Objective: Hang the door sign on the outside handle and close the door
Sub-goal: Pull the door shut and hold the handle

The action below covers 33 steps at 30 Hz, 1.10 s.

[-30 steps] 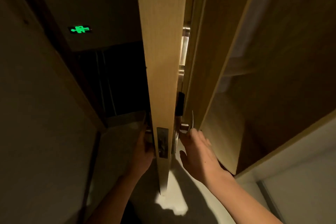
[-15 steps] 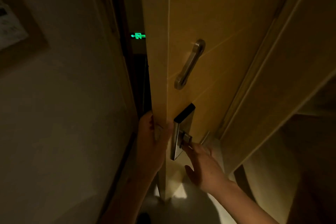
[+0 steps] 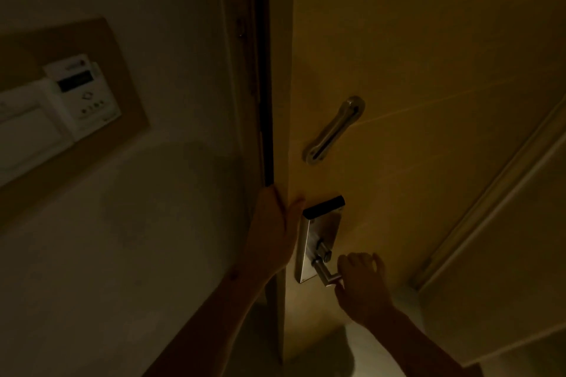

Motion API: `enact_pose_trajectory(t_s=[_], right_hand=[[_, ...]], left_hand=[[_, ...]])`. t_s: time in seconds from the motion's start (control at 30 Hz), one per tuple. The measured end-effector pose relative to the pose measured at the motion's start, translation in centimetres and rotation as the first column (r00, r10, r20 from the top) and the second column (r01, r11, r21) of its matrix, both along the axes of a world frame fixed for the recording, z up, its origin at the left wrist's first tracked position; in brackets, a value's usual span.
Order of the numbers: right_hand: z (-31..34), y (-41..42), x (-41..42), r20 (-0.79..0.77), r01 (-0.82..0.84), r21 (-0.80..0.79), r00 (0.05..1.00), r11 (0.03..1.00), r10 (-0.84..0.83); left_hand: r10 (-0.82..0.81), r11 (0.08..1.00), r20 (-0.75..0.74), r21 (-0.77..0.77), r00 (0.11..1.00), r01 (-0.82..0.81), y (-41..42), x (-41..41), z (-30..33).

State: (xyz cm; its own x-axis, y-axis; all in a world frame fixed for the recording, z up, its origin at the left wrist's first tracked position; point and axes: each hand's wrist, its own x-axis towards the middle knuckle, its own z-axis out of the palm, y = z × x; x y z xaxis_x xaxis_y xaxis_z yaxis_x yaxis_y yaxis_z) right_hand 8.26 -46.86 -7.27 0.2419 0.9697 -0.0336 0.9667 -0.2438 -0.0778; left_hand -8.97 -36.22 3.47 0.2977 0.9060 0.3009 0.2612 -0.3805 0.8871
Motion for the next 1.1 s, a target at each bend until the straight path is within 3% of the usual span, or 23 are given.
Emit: enact_pose_trajectory(t_s=[0.13, 0.3, 0.4, 0.63, 0.77, 0.83, 1.1], right_hand=[[-0.5, 3.9, 0.1, 0.038, -0.051, 0.058, 0.998, 0.997, 0.049], [0.3, 8.9, 0.5, 0.052, -0.187, 0.006, 0.981, 0.982, 0.186], [0.8, 11.8, 1.1, 0.032, -0.268, -0.027, 0.963, 0.963, 0.269], [0.5, 19.1, 3.4, -0.043, -0.409, -0.099, 0.912, 0.907, 0.407], [0.4, 23.2, 4.2, -0.146, -0.449, -0.206, 0.892, 0.869, 0.427], [0.3, 24.9, 4.4, -0.191, -0.461, -0.242, 0.886, 0.854, 0.424], [-0.2, 29.6, 4.8, -0.252, -0.418, -0.208, 0.896, 0.884, 0.364]], left_hand=[[-0.012, 0.999, 0.034, -0.034, 0.999, 0.014, 4.2, 0.1, 0.5], [0.078, 0.996, 0.084, -0.054, 0.993, -0.073, 8.3, 0.9, 0.8], [0.049, 0.996, 0.097, -0.074, 0.994, -0.041, 11.0, 1.0, 0.6], [0.121, 0.992, 0.278, -0.066, 0.953, -0.106, 15.6, 3.1, 0.8], [0.280, 0.959, 0.268, -0.113, 0.922, -0.259, 18.0, 4.4, 1.1], [0.268, 0.963, 0.286, -0.115, 0.920, -0.245, 19.0, 4.7, 1.4], [0.337, 0.938, 0.243, -0.165, 0.910, -0.304, 23.8, 6.1, 2.3]])
